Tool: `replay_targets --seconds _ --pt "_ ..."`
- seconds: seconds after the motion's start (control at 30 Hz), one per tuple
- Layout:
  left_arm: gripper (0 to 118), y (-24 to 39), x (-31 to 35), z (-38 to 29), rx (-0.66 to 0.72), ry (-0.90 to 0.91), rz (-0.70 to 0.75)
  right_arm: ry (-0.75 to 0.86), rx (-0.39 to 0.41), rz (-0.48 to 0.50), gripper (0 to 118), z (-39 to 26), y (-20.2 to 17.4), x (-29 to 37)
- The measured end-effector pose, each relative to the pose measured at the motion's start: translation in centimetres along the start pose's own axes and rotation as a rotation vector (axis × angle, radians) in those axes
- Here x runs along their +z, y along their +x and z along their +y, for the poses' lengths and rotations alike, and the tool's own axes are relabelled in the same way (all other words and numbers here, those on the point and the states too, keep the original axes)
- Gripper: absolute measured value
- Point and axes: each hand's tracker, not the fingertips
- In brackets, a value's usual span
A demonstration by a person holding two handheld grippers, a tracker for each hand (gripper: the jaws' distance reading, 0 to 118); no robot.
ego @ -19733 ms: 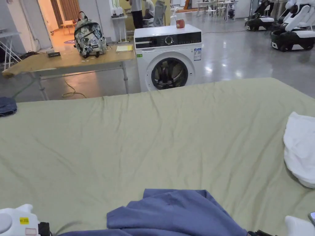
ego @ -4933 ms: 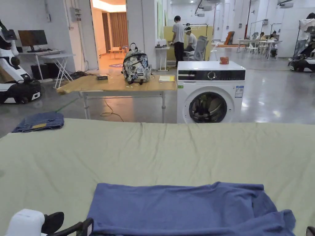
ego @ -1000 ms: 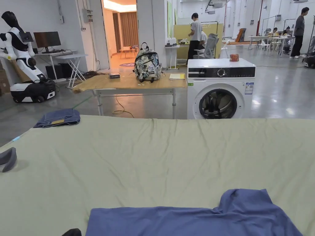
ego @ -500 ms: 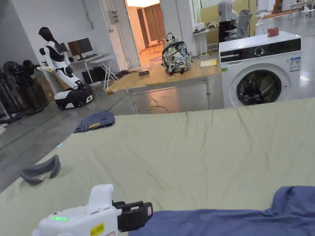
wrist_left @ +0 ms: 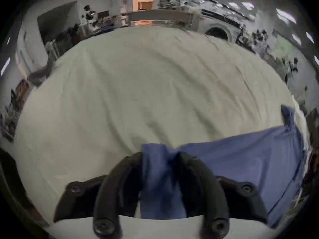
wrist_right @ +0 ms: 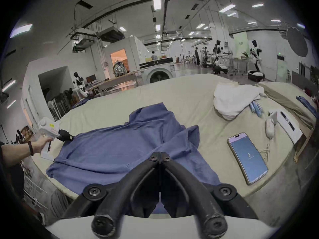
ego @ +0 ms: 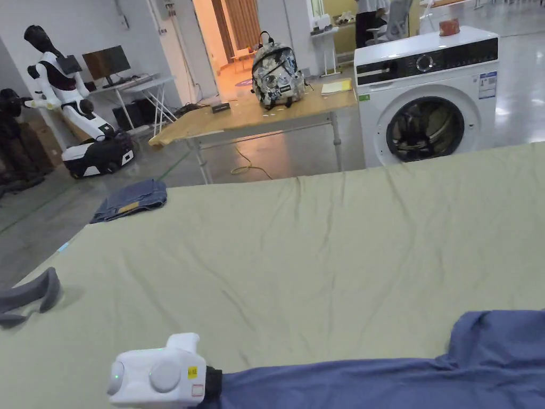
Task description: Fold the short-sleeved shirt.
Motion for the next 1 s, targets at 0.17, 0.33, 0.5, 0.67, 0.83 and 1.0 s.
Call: replay_targets --seconds 0.17,0.33,0.5,0.67,0.83,1.0 --pt "0 3.0 -1.6 0.8 -0.065 -0.069 0.086 -0.032 0.080 0.012 0 4.7 -0.5 -4.2" --pt "0 1.9 -1.5 2.4 -0.020 -0.160 0.024 -0.257 0.082 0.052 66 13.3 0.6 -15.9" --pt "0 1.6 -0.5 1.6 0.047 -0.149 -0.001 -0.502 0.015 -0.043 66 16.3 2.4 -28.3" --pt "0 1.6 -0.1 1.4 0.037 -0.138 -0.011 -0.674 0.119 -0.148 47 13.6 2.5 -33.5" --pt "0 1.2 0.4 1.4 0.053 -0.133 -0.032 -0.533 0.246 -0.153 0 13.6 0.8 -30.2" --pt "0 -0.9 7.8 -1.8 -0.013 0.181 -0.163 -0.390 0.070 0.018 0 16.3 2.3 -22.3"
